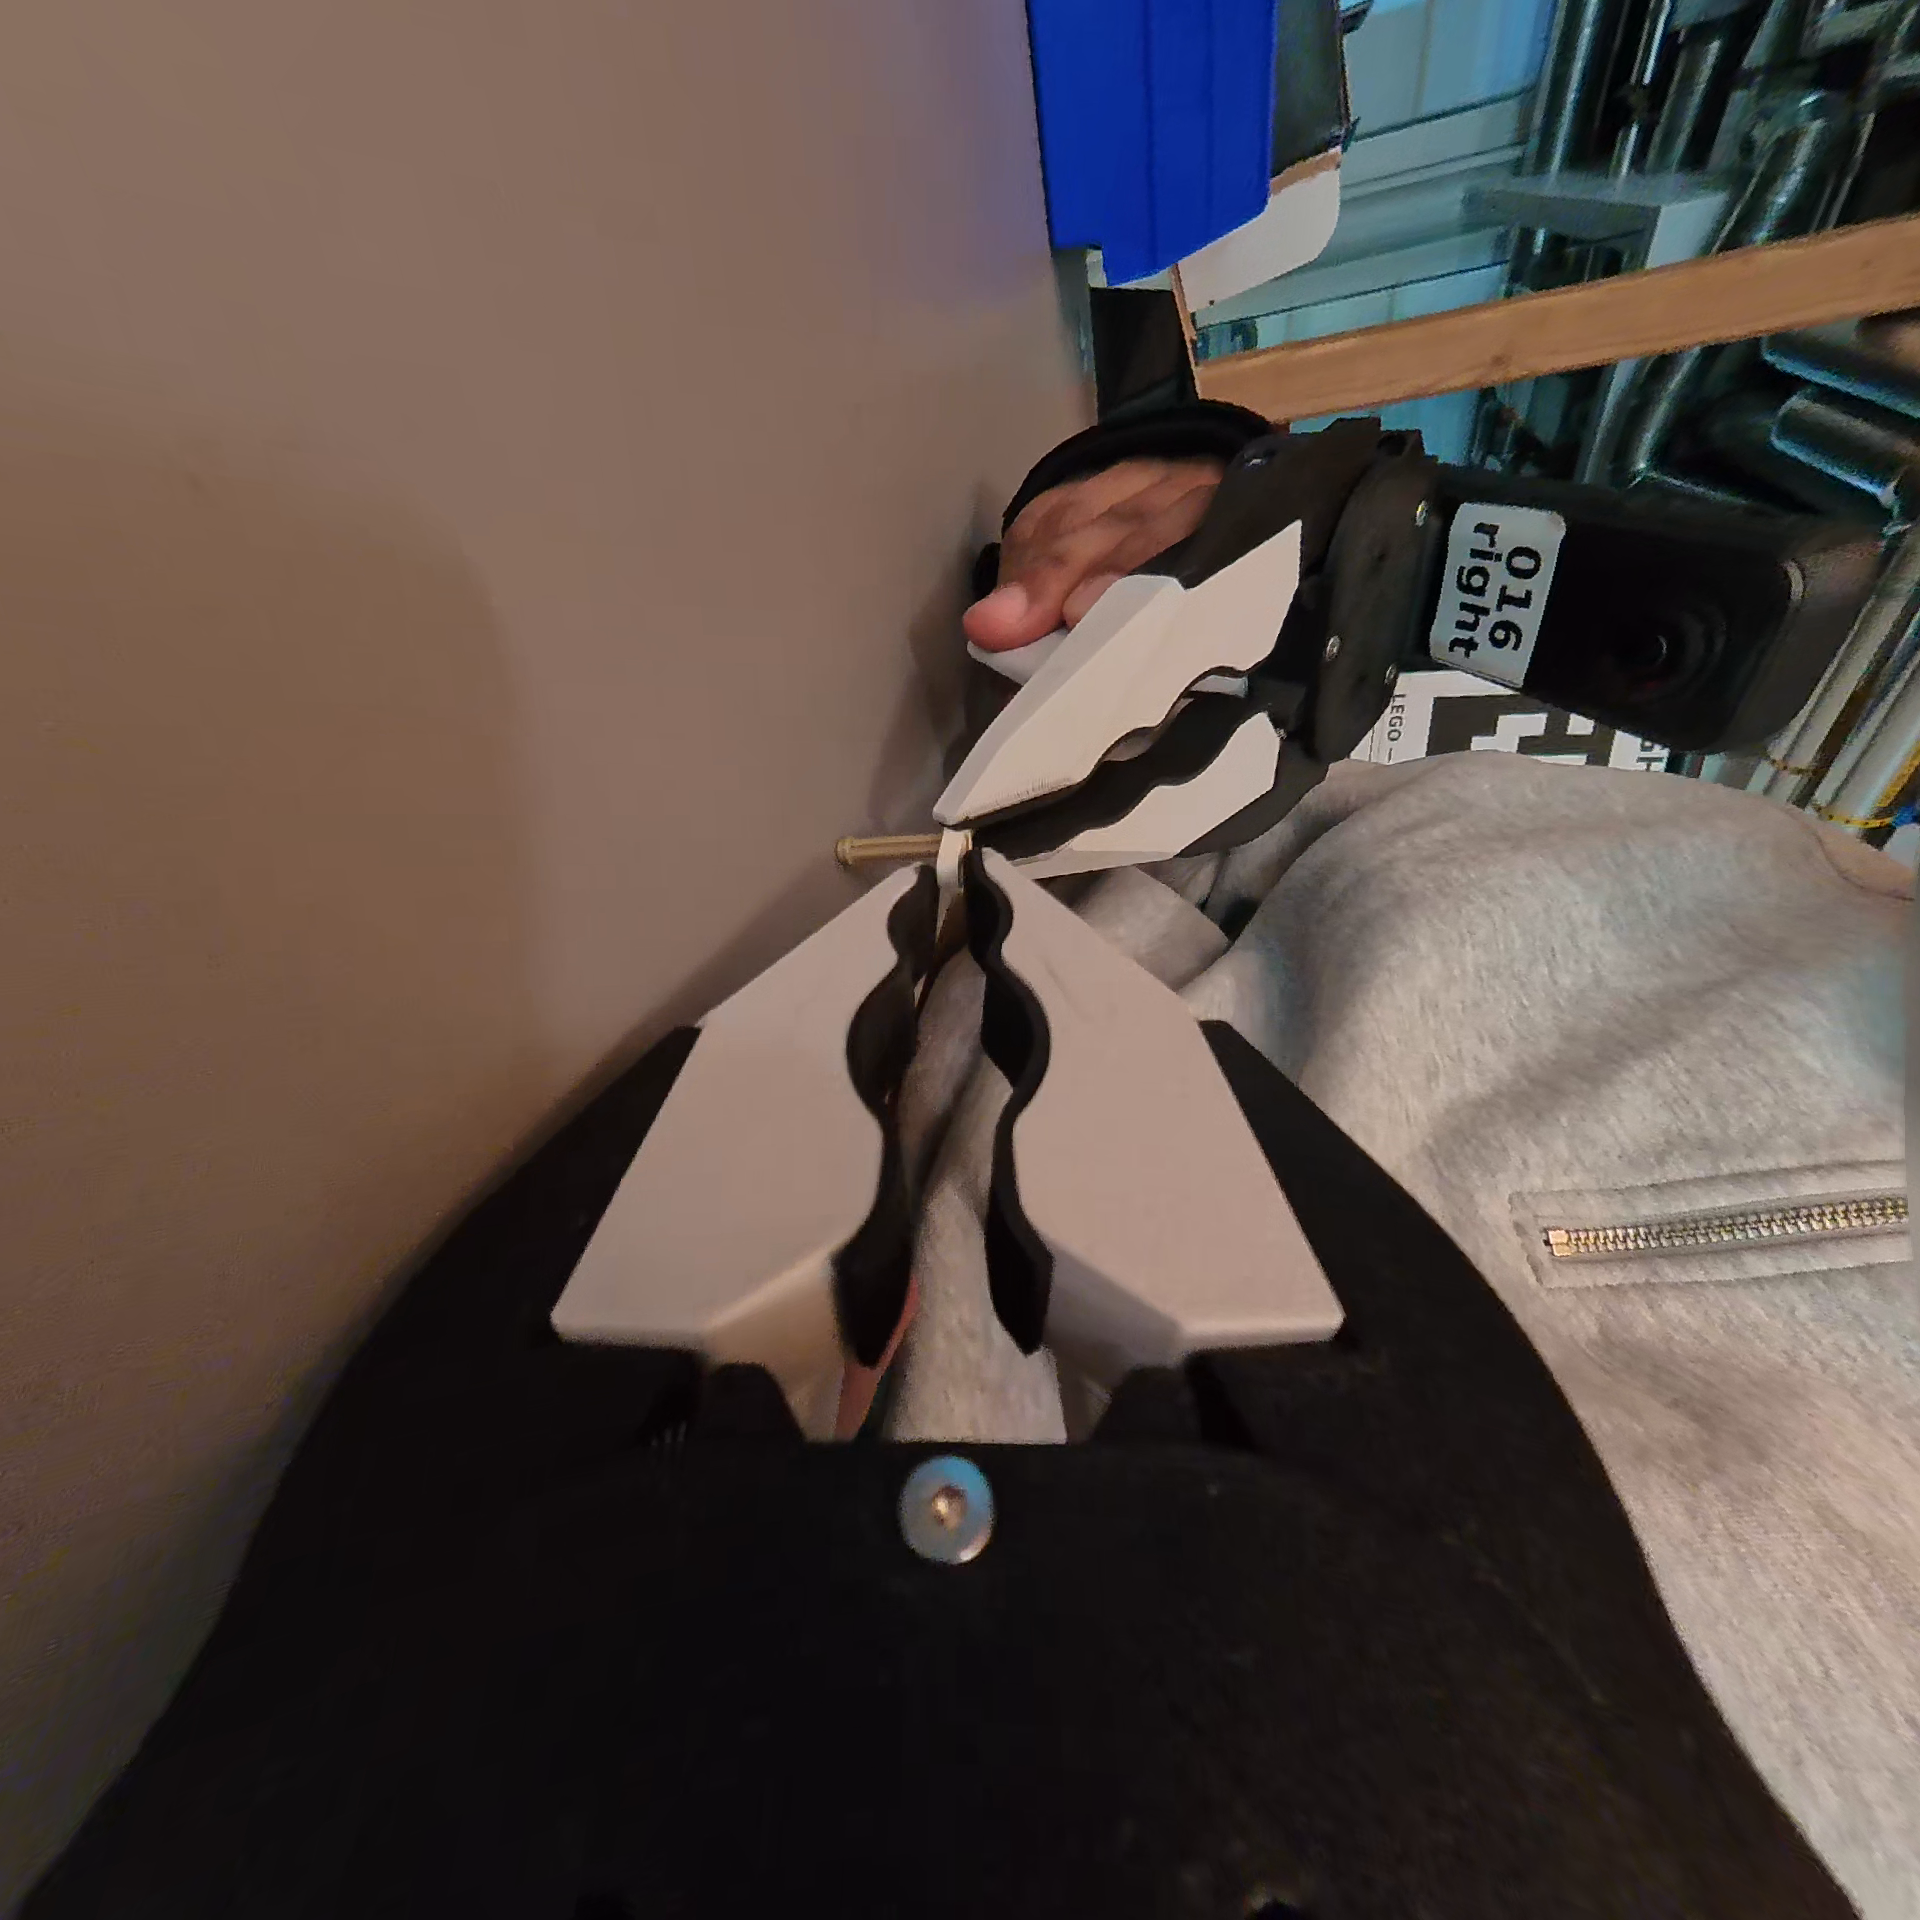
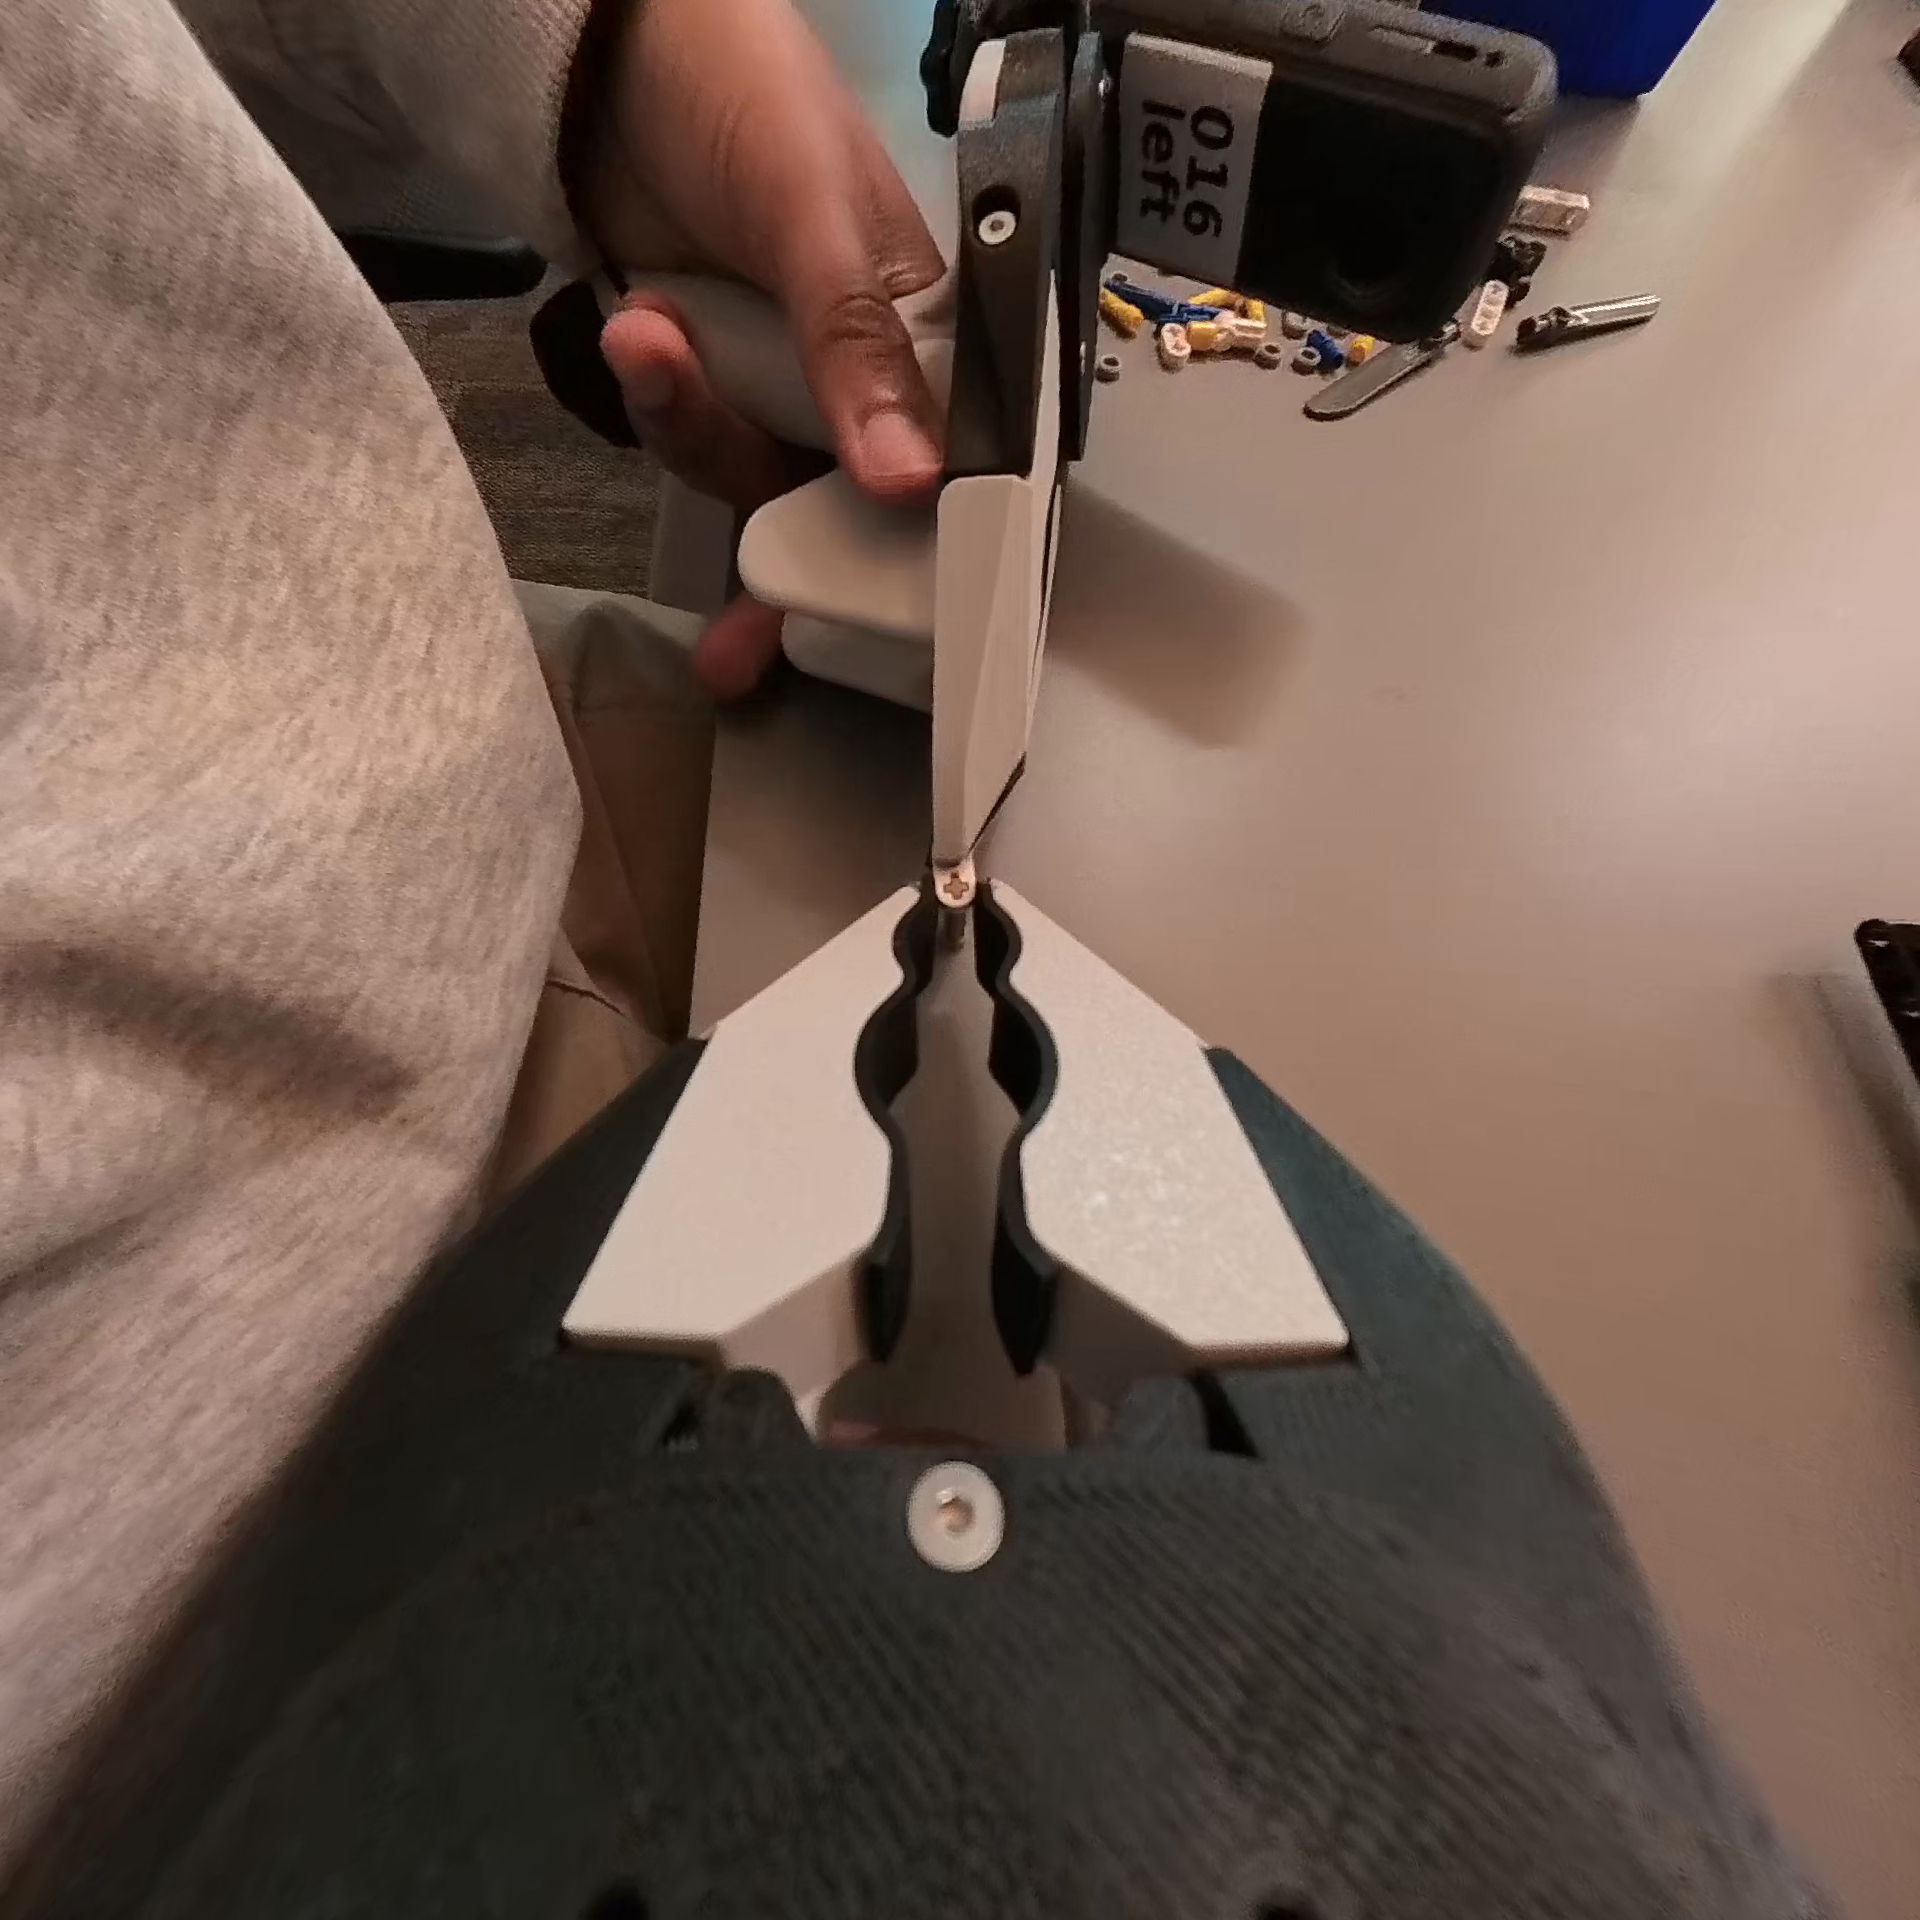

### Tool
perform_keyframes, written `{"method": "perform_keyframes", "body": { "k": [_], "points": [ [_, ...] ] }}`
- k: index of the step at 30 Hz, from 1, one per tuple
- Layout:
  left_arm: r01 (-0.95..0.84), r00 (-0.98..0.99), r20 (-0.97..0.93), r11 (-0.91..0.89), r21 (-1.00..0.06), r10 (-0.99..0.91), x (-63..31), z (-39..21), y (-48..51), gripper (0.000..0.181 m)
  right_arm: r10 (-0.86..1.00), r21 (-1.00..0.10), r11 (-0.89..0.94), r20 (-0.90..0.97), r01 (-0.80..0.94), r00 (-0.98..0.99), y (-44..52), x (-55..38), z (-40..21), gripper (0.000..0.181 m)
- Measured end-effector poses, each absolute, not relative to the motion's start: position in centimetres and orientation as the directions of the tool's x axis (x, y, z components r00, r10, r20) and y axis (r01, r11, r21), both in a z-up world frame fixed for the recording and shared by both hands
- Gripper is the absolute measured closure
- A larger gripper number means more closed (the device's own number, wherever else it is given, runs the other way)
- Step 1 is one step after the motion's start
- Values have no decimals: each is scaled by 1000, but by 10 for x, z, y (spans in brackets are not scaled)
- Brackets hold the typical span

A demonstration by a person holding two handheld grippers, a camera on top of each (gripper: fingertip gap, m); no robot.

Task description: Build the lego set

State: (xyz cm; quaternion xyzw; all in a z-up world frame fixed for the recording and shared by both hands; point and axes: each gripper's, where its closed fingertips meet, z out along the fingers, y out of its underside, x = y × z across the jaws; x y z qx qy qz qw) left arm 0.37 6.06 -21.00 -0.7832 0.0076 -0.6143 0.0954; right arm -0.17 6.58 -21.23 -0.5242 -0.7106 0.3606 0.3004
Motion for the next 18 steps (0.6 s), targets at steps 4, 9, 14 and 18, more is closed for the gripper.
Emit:
{"method": "perform_keyframes", "body": {
  "k": [4,9,14,18],
  "points": [
    [92,275,951,-981,-173,-142,4,-210,61,176,961,-827,193,50,528,-272,65,-2,-212,175],
    [102,281,950,-981,-168,-133,4,-210,62,176,962,-826,190,50,530,-267,66,-2,-213,175],
    [99,276,952,-982,-163,-131,4,-211,62,176,963,-826,188,47,532,-266,67,-1,-213,175],
    [92,285,949,-982,-168,-136,5,-211,62,175,963,-825,185,43,534,-267,67,-1,-213,175]
  ]
}}
